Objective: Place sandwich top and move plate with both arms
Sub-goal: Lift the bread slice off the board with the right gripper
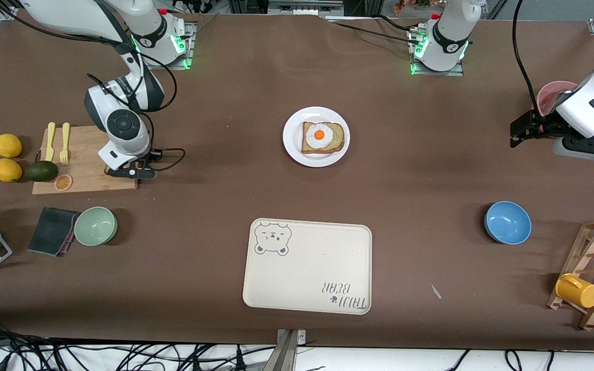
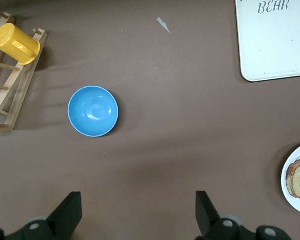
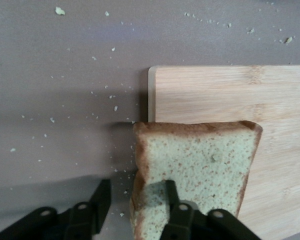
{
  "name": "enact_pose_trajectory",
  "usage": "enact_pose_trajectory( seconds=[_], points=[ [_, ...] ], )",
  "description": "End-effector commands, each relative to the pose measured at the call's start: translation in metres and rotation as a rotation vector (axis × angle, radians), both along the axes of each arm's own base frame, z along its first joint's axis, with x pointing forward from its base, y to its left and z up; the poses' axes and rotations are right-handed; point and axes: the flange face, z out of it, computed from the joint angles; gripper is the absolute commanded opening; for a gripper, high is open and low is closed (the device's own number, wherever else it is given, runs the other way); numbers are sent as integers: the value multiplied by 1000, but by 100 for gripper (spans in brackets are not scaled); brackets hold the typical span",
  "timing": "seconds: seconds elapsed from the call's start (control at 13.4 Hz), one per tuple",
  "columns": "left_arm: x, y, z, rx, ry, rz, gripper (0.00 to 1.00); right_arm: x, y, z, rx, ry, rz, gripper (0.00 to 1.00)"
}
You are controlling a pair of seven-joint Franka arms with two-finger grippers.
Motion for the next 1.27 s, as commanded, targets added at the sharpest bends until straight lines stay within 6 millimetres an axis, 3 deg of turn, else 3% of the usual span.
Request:
enact_pose_trajectory(
  seconds=[0.0,0.37,0.52,0.6,0.75,0.82,0.89,1.19],
  points=[
    [1,0,6,-10,3,-19,100,-8,-5,-1,1,-10,3,31],
    [1,1,6,-8,3,-17,100,-8,-7,1,1,-13,0,0],
    [1,0,7,-8,1,-21,100,-8,-7,1,1,-13,0,0],
    [1,0,6,-8,3,-21,100,-8,-7,1,1,-13,-2,6],
    [1,0,6,-8,3,-21,100,-8,-7,1,0,-12,-2,42],
    [1,0,6,-10,3,-20,100,-8,-7,1,1,-10,1,50],
    [1,0,6,-8,3,-21,100,-8,-7,1,0,-8,5,56],
    [1,1,7,-9,3,-17,100,-8,-7,0,2,-8,7,55]
  ],
)
